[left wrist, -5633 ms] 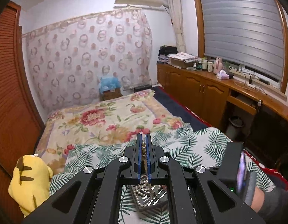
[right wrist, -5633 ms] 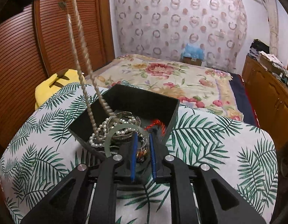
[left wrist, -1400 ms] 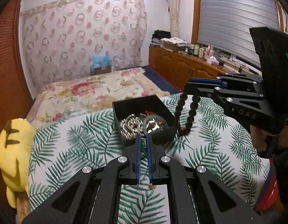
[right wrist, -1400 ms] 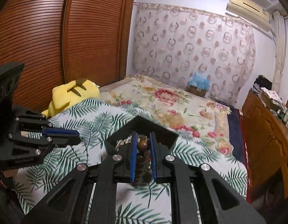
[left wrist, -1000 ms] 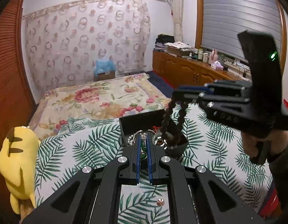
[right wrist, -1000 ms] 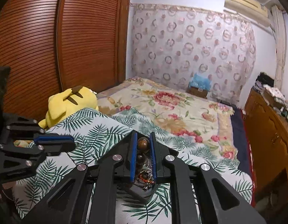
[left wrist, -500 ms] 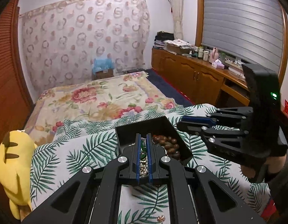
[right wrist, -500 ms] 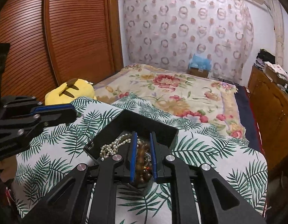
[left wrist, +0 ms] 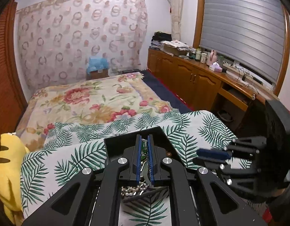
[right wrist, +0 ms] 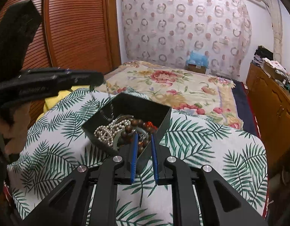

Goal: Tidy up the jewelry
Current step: 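Open both grippers over the box and withdraw, then grasp gold earring with left gripper while right gripper grasps gold ring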

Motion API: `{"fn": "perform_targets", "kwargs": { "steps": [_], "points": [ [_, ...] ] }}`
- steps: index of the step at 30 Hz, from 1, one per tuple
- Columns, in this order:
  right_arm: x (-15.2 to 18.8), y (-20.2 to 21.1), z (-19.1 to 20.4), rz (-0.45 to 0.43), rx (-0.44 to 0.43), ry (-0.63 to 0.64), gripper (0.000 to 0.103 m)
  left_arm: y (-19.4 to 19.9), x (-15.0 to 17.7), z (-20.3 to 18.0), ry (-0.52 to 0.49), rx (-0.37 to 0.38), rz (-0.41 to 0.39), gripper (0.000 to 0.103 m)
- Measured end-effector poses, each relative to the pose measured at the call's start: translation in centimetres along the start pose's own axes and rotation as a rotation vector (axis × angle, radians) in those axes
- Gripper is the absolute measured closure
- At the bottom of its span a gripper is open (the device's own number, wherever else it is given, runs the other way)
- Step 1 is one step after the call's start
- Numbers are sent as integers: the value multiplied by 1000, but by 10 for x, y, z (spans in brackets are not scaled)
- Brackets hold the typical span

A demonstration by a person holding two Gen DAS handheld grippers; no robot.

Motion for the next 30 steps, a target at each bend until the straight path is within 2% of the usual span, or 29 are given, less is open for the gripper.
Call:
{"fn": "perform_targets", "kwargs": {
  "steps": [3, 8, 10, 12, 14, 15, 16, 19, 26, 30],
  "points": [
    [7, 4, 5, 0, -11, 0, 87, 2, 2, 0, 1, -11, -5, 76],
    [20, 10, 17, 6, -31, -2, 87, 11, 6, 1, 1, -19, -11, 66],
    [28, 13, 24, 12, -41, 4, 87, 15, 10, 2, -2, -25, -14, 52],
    [35, 16, 29, 18, -49, 6, 87, 18, 16, 3, -3, -35, -11, 43],
    [42, 18, 35, 23, -54, 5, 77, 20, 21, 5, -6, -47, -5, 35],
    [46, 19, 38, 26, -56, 8, 68, 21, 23, 5, -7, -51, -5, 28],
    [49, 20, 40, 29, -57, 10, 66, 22, 25, 5, -8, -53, -6, 22],
    [60, 21, 49, 48, -74, 13, 66, 25, 35, 6, -4, -58, -10, 10],
    [84, 20, 79, 105, -122, 50, 66, 20, 64, 7, -4, -61, 47, 8],
    [95, 16, 94, 140, -134, 81, 66, 15, 86, 11, -26, -88, 96, 8]
  ]
}}
Point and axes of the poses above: each gripper's, at about its wrist camera, not at the fingertips, and y roughly against the way its jaws point, z to its left, x to its underside, the point moved 3 cm from there along -y, roughly the way its jaws point, and after that the axes turned 2 degrees about -x, right-handed, at the moved point
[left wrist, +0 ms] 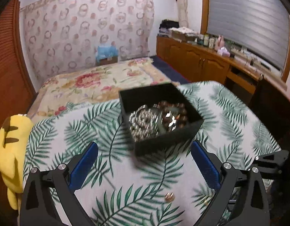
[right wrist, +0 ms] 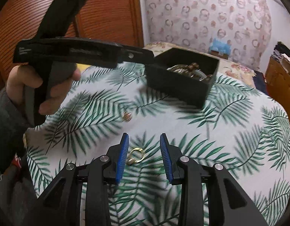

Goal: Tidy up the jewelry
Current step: 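Grasp gold earring with left gripper while right gripper grasps gold ring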

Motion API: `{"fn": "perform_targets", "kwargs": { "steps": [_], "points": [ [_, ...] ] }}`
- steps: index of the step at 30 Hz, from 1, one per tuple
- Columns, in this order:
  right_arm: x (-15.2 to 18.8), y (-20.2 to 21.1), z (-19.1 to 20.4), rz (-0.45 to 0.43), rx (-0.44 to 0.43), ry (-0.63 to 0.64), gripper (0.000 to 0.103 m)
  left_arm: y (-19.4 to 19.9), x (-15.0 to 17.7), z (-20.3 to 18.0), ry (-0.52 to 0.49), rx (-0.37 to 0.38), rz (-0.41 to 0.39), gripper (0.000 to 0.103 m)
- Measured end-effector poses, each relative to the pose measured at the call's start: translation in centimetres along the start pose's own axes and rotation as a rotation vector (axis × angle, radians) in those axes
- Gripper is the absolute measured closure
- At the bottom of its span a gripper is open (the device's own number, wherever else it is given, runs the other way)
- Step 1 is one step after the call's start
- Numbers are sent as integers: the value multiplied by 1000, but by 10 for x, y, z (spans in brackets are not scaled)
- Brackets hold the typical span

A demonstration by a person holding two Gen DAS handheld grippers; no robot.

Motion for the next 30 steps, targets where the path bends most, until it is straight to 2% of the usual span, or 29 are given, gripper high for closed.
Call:
{"fn": "perform_targets", "kwargs": {
  "steps": [11, 21, 23, 24, 26, 28, 30],
  "points": [
    [10, -15, 12, 71, 24, 39, 66, -8, 47, 9, -16, 16, 117, 8],
    [12, -18, 14, 86, 49, 81, 66, 4, 67, 11, -19, 36, 122, 8],
    [12, -18, 14, 85, 47, 88, 69, 8, 69, 6, -27, 52, 115, 14],
    [11, -18, 14, 85, 43, 93, 80, 8, 69, 4, -32, 57, 116, 20],
    [9, -19, 11, 86, 35, 86, 81, 8, 69, -2, -48, 69, 118, 27],
    [8, -17, 8, 81, 38, 81, 89, 8, 69, -9, -69, 76, 119, 34],
    [7, -15, 4, 77, 49, 78, 89, 5, 70, -15, -84, 76, 127, 40]
  ]
}}
Point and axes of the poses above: each gripper's, at about its wrist camera, not at the fingertips, and y roughly against the way its jaws point, z to its left, x to its underside, the point moved 3 cm from there along -y, roughly the way its jaws point, and after that the axes turned 2 degrees about -x, right-handed, at the moved point
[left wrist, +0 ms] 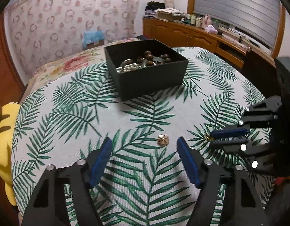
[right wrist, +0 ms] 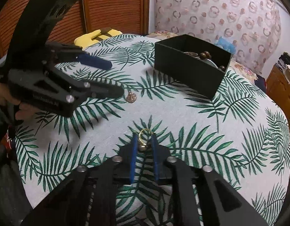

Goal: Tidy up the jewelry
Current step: 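Grasp gold earring with left gripper while right gripper grasps gold ring, then carry earring into box with left gripper while right gripper drops ring in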

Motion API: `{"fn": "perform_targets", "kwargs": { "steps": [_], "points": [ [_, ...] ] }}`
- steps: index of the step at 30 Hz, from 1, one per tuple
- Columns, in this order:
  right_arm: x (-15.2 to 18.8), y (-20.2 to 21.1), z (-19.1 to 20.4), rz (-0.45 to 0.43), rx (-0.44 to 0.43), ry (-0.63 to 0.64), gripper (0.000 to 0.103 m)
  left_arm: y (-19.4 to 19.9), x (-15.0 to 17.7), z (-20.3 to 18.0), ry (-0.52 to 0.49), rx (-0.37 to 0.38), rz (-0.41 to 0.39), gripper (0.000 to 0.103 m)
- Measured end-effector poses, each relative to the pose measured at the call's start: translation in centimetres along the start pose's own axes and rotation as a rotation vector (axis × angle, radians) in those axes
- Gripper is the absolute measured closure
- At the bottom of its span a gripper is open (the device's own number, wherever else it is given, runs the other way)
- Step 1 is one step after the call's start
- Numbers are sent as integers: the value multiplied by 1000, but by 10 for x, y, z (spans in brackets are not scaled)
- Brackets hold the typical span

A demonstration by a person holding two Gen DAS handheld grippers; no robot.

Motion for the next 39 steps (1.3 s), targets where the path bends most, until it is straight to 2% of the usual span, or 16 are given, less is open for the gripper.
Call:
{"fn": "perform_targets", "kwargs": {
  "steps": [2, 4, 13, 19, 27, 39],
  "points": [
    [0, 2, -3, -3, 1, -4, 89, -5, 0, -4, -2, 1, 14, 48],
    [1, 3, -5, -4, 3, -1, 89, -8, 0, -5, -2, 2, 24, 61],
    [-2, 14, -11, -39, 12, -16, 89, -18, 0, -18, -31, 11, 41, 83],
    [-6, 17, -15, -53, 18, -22, 89, -20, -1, -21, -30, 15, 29, 89],
    [-21, 22, -20, -86, 27, -26, 89, -18, -2, -17, -6, 20, 16, 89],
    [-79, 21, -63, -162, 78, -29, 89, -3, -47, -5, 26, -4, -90, 89]
  ]
}}
Point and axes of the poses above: each gripper's, at about its wrist camera, not at the fingertips, and y roughly against the way its jaws point, z to its left, x to its underside, the point moved 3 cm from there along -y, roughly the way its jaws point, and after that the axes turned 2 degrees about -x, right-handed, at the moved point
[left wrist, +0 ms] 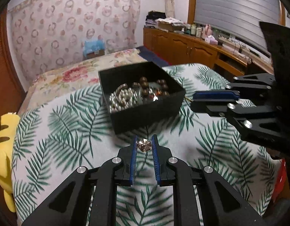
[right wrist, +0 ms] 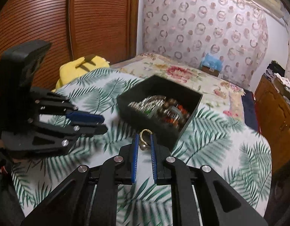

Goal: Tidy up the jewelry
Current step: 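Carry earring into box with left gripper while right gripper drops ring in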

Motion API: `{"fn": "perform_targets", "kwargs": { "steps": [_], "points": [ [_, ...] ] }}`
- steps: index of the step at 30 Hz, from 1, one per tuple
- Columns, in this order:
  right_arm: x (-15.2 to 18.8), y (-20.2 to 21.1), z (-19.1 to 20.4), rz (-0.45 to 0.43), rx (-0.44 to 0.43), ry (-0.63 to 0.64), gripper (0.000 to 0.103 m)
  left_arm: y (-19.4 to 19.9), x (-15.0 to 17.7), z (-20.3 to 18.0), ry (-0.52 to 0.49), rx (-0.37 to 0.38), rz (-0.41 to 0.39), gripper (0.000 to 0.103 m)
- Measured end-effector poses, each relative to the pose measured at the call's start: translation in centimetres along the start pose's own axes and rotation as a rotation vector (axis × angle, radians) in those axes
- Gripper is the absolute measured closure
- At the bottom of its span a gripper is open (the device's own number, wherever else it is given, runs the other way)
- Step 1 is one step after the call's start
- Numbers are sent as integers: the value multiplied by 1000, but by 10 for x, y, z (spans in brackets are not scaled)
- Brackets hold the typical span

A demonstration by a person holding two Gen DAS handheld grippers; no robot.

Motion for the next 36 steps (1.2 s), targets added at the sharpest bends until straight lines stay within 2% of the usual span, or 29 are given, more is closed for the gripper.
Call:
{"fn": "perform_targets", "kwargs": {
  "steps": [5, 13, 15, 16, 17, 23, 24, 25, 27, 29, 30, 31, 33, 36],
  "points": [
    [-18, -15, -19, -12, -9, -33, 89, -4, -13, 8, 25, -4, -19, 89],
    [-27, -40, -33, -2, 4, -62, 88, -9, -38, 18, 52, -12, -55, 89],
    [-28, -40, -37, -8, 4, -80, 85, -12, -44, 19, 60, -12, -62, 89],
    [-28, -39, -38, -11, 4, -87, 78, -13, -46, 20, 63, -12, -65, 89],
    [-27, -37, -41, -18, 4, -96, 76, -15, -49, 20, 65, -13, -68, 89],
    [-20, -16, -48, -60, 18, -136, 76, -27, -61, 24, 94, -44, -81, 87],
    [-18, -12, -48, -69, 19, -144, 76, -28, -61, 24, 97, -45, -82, 82],
    [-16, -8, -48, -77, 22, -153, 76, -28, -61, 24, 101, -48, -83, 72],
    [-11, 1, -48, -90, 43, -171, 76, -26, -60, 24, 110, -64, -90, 57],
    [-7, 12, -46, -111, 69, -189, 75, -21, -57, 24, 115, -74, -96, 49],
    [-4, 18, -45, -122, 76, -200, 74, -17, -55, 24, 118, -89, -100, 39],
    [-2, 21, -45, -129, 79, -209, 69, -13, -54, 25, 121, -102, -109, 28],
    [4, 34, -43, -151, 93, -237, 64, -2, -49, 24, 123, -127, -124, 21],
    [10, 50, -39, -182, 113, -265, 49, 12, -42, 23, 138, -152, -137, 8]
  ]
}}
Point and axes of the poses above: each gripper's, at about its wrist camera, not at the fingertips, and y roughly against the way its jaws point, z to its left, x to its underside, the point moved 3 cm from there along -y, roughly the way its jaws point, and after that the axes turned 2 degrees about -x, right-handed, at the moved point
